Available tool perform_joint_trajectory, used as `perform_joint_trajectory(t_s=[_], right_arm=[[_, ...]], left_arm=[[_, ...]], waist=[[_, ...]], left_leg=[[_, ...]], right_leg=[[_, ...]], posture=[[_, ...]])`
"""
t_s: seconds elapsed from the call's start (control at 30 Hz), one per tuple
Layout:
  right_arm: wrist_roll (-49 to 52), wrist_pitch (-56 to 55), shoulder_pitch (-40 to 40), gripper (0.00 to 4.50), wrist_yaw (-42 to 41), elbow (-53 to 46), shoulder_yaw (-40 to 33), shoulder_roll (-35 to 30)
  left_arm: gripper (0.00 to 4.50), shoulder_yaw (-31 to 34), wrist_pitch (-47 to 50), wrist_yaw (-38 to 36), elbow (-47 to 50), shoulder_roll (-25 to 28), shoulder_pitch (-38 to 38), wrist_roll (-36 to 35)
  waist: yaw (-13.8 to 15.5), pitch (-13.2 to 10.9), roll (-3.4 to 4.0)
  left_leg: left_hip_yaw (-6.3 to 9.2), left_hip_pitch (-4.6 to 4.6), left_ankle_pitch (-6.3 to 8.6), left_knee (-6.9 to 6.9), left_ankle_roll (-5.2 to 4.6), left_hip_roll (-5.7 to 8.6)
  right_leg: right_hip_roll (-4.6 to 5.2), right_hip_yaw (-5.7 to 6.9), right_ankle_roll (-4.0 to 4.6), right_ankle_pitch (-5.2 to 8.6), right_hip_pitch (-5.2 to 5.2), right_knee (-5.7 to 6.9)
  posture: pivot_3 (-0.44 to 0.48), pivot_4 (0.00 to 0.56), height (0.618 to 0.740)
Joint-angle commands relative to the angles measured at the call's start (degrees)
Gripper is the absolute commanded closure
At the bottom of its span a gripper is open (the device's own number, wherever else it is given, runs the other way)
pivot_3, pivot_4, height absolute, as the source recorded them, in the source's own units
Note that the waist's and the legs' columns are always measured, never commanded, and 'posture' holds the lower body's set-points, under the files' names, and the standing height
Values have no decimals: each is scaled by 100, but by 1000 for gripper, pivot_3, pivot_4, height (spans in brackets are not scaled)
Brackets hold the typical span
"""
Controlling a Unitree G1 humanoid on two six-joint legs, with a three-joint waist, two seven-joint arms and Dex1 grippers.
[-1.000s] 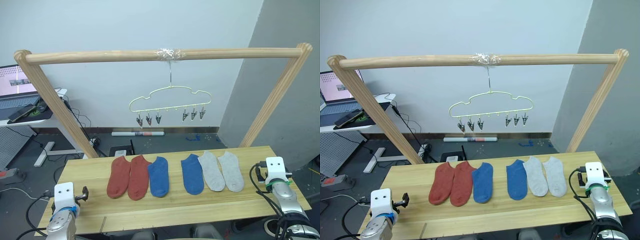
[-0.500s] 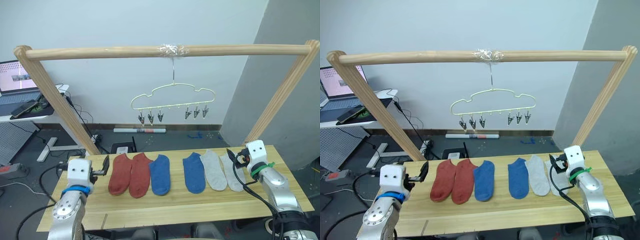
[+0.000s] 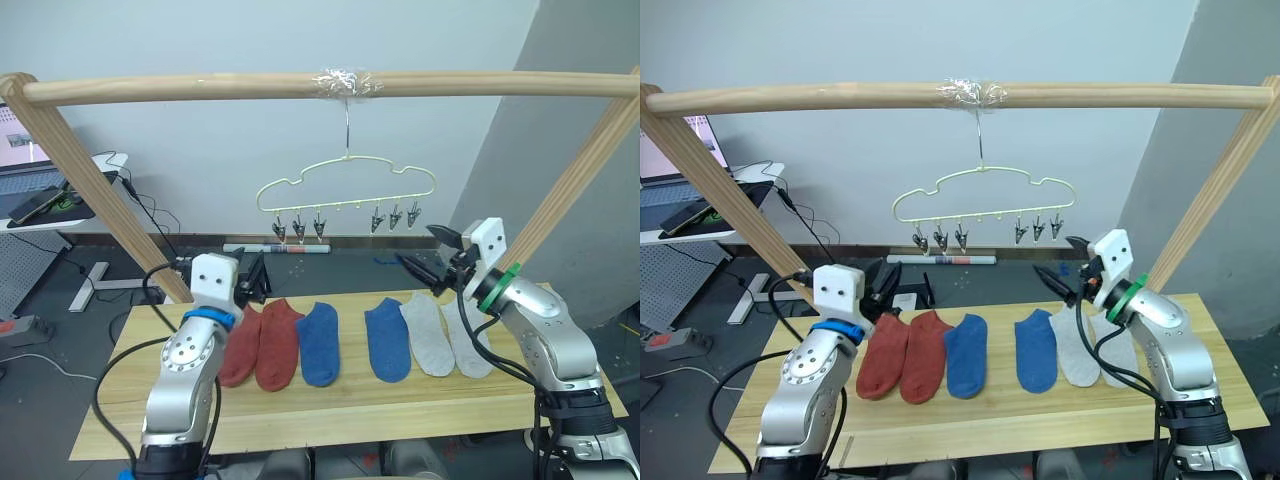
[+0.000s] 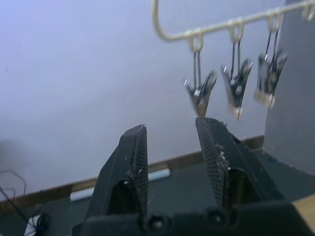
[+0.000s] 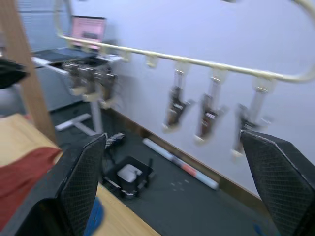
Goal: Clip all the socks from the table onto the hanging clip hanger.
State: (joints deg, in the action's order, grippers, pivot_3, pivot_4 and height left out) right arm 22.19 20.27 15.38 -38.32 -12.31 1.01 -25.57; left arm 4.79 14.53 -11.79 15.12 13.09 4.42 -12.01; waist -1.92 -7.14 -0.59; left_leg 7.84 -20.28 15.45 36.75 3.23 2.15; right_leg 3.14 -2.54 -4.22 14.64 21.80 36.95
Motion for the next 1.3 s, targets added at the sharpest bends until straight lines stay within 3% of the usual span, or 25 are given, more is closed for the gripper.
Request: perform_joint_trajectory(t_s=[0.03, 0.5, 1.3], right_arm=[[254, 194, 157, 0, -188, -467, 95, 4], [470, 564, 428, 0, -430, -1074, 377, -6], [622, 898, 512, 0, -382, -1286, 278, -94]], left_arm=[[2786, -30, -54, 88, -1, -70, 125, 106], [2786, -186, -441, 83, -692, -394, 673, 249], [2786, -134, -893, 58, -1439, -454, 1292, 257]], waist=[[-4, -12, -2], [2, -136, -12], [-28, -211, -27]], left_leg=[[0, -11, 0, 0, 0, 0], [8, -52, 0, 6, 0, 2], [6, -56, 0, 5, 0, 1]], right_leg=[[0, -1, -1, -1, 14, 0], [1, 7, -3, -3, 46, -1], [2, 7, -4, -3, 50, -3]], posture=[[-52, 112, 740], [-77, 138, 740], [-106, 147, 740]])
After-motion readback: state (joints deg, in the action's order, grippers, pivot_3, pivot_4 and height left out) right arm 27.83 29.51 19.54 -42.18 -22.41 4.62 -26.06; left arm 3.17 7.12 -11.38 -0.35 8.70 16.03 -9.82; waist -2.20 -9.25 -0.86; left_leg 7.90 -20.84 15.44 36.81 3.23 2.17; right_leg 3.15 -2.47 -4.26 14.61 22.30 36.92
